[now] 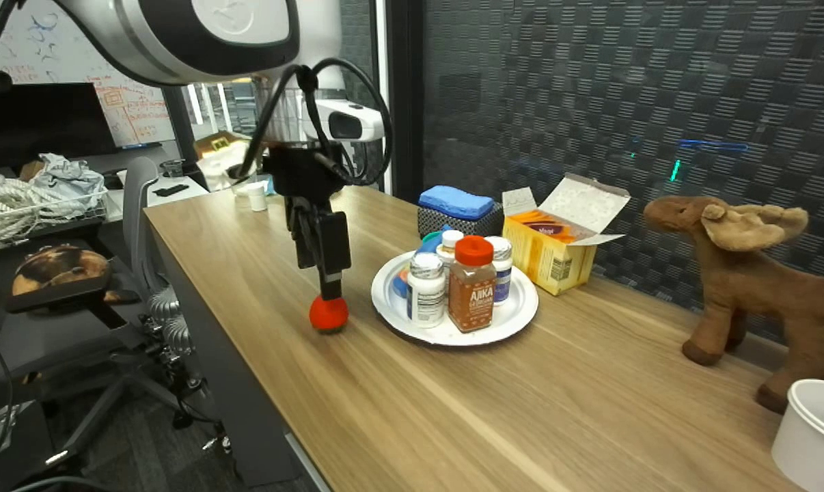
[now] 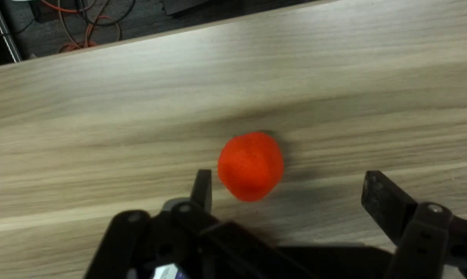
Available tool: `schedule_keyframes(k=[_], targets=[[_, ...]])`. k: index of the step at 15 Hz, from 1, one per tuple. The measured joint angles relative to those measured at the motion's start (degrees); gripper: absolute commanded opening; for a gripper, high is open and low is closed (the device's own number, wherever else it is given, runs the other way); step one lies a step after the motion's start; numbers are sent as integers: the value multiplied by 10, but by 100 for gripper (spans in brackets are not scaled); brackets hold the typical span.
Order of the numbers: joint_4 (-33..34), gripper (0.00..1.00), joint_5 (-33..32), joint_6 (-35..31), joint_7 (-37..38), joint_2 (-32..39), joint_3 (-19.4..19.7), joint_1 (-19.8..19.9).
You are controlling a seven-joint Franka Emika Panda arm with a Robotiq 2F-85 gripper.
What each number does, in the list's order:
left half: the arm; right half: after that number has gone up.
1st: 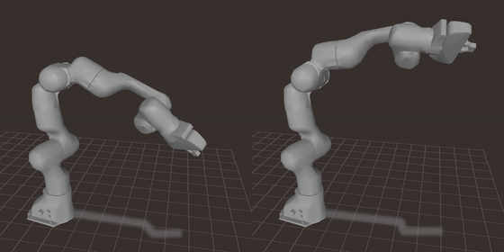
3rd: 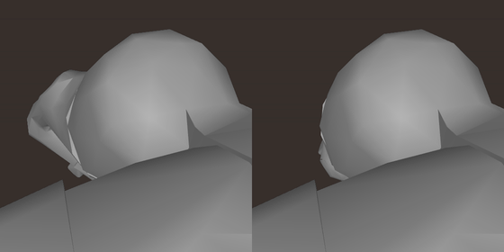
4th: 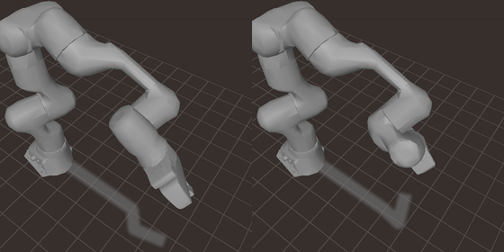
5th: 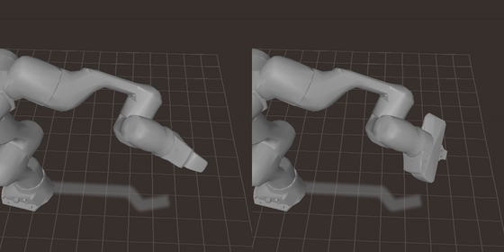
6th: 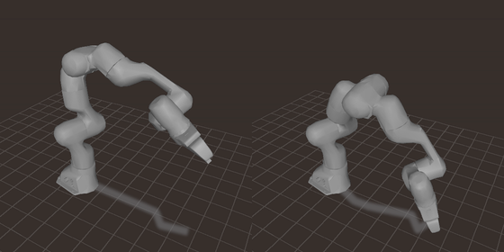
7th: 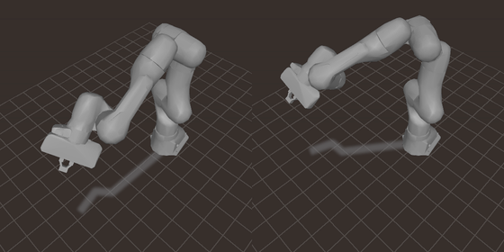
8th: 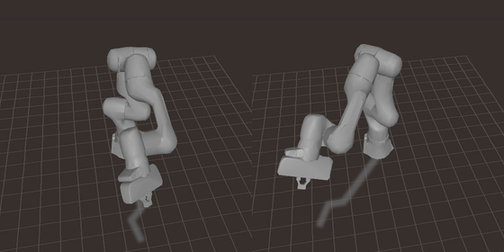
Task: Place the containers and the orange toy on the white plate
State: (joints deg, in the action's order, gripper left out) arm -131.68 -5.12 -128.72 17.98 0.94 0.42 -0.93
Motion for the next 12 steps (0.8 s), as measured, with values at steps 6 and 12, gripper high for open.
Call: schedule_keyframes(k=[6, 12], targets=[[-2, 100, 1, 0, 0, 18, 0, 2], [1, 74, 1, 0, -1, 34, 5, 5]])
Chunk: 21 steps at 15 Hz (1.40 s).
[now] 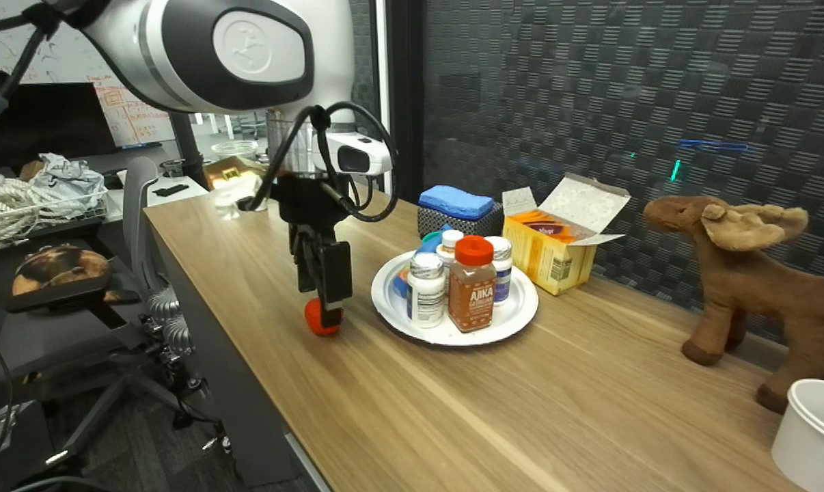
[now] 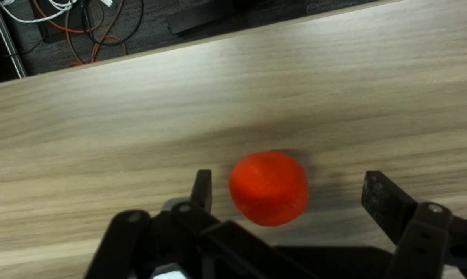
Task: Place the containers and the orange toy on the white plate
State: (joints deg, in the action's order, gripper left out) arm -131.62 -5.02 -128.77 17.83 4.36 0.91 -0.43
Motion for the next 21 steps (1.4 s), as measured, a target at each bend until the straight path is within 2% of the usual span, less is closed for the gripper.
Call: schedule_keyframes(k=[2, 6, 8, 16, 21], targets=[[1, 71, 0, -6, 0, 6, 2, 1], [8, 38, 0, -11, 0, 14, 3, 2], [10, 25, 0, -10, 0, 14, 3, 2], [25, 25, 0, 5, 0, -6, -5, -4], [63, 25, 0, -70, -15, 6, -16, -11]])
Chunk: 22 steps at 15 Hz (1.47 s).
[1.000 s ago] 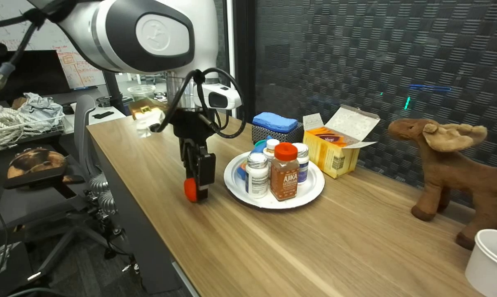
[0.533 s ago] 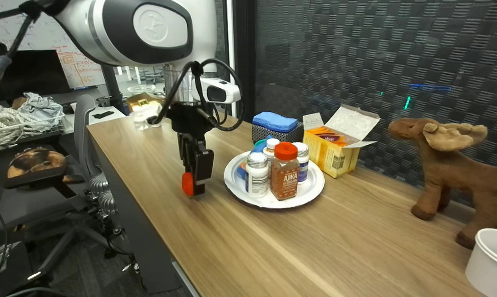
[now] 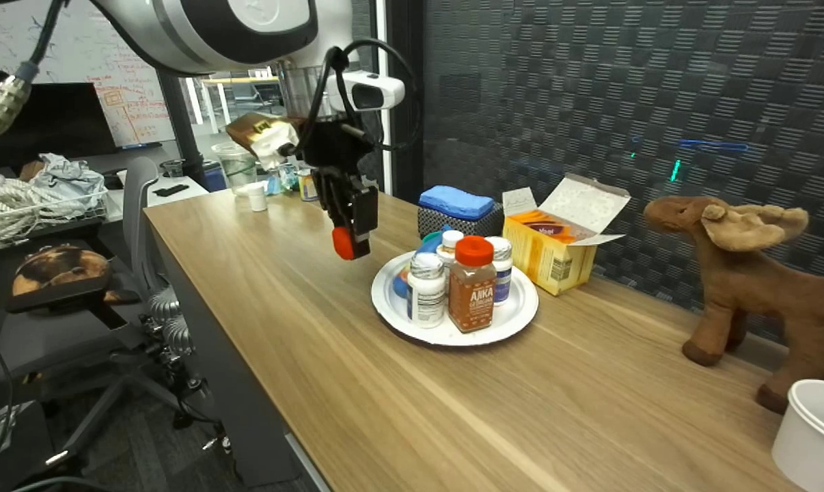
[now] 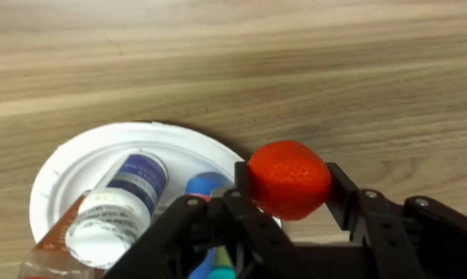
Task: Place the containers and the orange toy on the white plate
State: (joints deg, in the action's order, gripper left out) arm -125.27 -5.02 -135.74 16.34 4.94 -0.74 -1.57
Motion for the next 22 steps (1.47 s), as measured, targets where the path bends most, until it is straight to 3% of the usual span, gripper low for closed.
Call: schedule_keyframes(k=[8, 22], targets=[[54, 25, 0, -106, -38, 86, 7, 5], [42, 25, 5, -124, -162, 91, 5, 8]])
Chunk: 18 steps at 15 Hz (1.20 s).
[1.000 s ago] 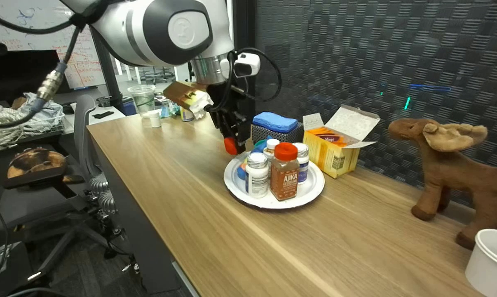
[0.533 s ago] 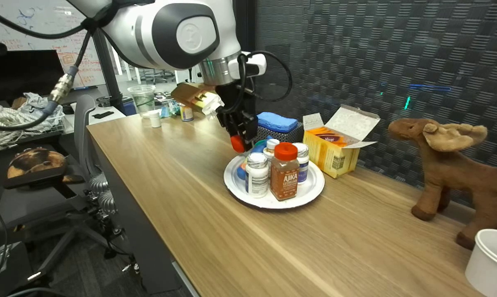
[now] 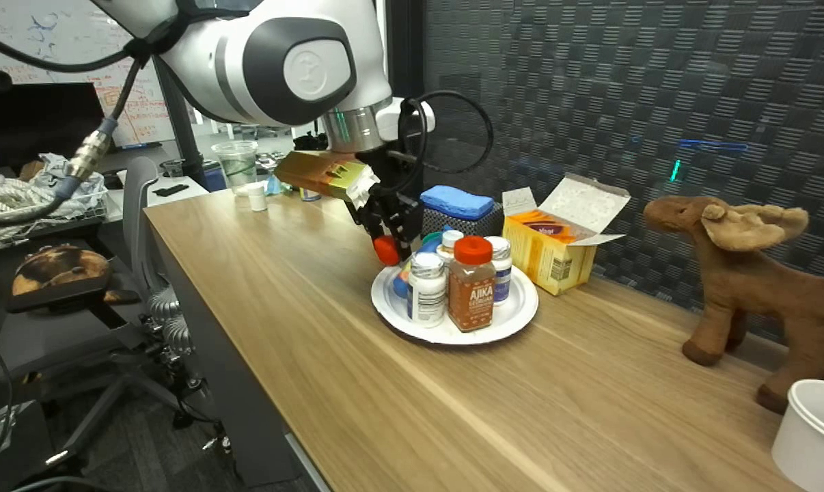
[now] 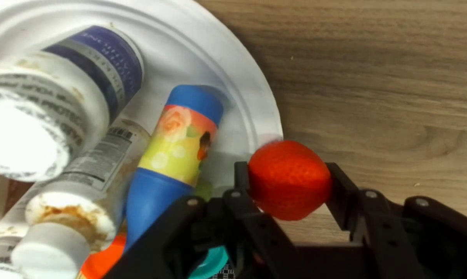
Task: Place the containers and the orange toy on the white plate
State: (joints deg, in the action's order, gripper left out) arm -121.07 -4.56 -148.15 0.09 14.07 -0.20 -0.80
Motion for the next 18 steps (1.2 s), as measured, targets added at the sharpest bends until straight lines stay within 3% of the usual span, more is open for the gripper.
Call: schedule_keyframes(k=[7, 8, 9, 13, 18], targets=[[-15, 28, -71, -8, -17, -18, 13, 0], [-17, 75, -83, -11, -17, -20, 16, 0], [-19, 76, -94, -17, -17, -20, 18, 0], [-29, 100, -129, -34, -17, -20, 20, 0], [-33, 100, -140, -46, -22, -24, 19, -2]])
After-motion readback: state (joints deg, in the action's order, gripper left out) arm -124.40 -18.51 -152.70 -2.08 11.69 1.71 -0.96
